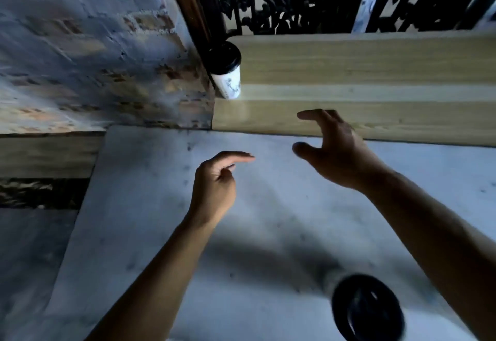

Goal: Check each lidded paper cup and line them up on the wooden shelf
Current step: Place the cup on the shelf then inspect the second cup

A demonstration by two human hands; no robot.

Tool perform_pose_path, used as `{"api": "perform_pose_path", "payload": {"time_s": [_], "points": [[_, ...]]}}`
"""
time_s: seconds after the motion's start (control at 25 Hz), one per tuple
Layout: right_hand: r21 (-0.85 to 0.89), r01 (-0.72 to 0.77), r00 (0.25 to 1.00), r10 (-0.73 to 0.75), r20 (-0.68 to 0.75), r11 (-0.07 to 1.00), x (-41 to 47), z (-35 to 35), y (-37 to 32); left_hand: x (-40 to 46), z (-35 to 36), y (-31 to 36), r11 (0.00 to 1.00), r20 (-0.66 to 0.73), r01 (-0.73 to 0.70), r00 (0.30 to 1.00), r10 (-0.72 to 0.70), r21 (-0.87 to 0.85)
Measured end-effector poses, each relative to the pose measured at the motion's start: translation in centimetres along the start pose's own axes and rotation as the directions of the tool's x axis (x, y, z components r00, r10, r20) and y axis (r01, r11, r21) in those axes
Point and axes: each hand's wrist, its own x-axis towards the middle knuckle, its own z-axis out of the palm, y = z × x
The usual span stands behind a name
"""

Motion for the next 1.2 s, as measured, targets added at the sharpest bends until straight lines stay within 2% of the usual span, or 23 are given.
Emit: {"api": "perform_pose_path", "payload": {"time_s": [0.12,0.2,0.32,0.4,0.64,0.76,0.96,1.12,1.2], "points": [[0.035,0.033,0.998,-0.031,-0.055,0.999,-8.2,-3.6,1.8,-8.9,2.2,0.9,0.997,-0.028,0.038,0.999,-0.036,0.061],[0.049,0.083,0.996,-0.082,-0.035,0.995,-13.2,-4.7,2.9,-14.2,3.7,0.4,0.989,-0.039,0.09,0.996,-0.086,0.119],[-0.018,0.15,0.986,-0.149,0.068,0.988,-19.1,-4.7,4.6,-20.1,6.7,-0.7,0.952,0.056,0.203,0.974,-0.221,0.227],[-0.083,0.146,0.986,-0.139,0.088,0.986,-21.4,-4.2,5.6,-21.9,8.8,-1.4,0.924,0.129,0.238,0.95,-0.286,0.299],[-0.207,-0.022,0.983,0.059,0.172,0.978,-24.8,-1.5,6.5,-19.9,13.1,-0.8,0.966,0.372,0.049,0.917,-0.144,0.253],[-0.18,-0.066,0.988,0.09,0.128,0.981,-25.2,-1.0,6.0,-19.7,12.8,-0.5,0.972,0.394,-0.012,0.915,-0.083,0.235],[0.045,-0.233,0.969,0.235,-0.075,0.972,-25.6,-1.3,3.8,-20.7,9.0,1.3,0.976,0.432,-0.066,0.902,-0.03,0.207],[0.305,-0.275,0.952,0.303,-0.048,0.912,-26.2,-1.4,2.1,-21.5,5.8,4.7,0.917,0.446,-0.183,0.895,0.006,0.355],[0.441,-0.28,0.944,0.328,-0.034,0.853,-26.2,-1.3,1.5,-21.9,5.0,6.3,0.847,0.418,-0.26,0.907,0.05,0.463]]}}
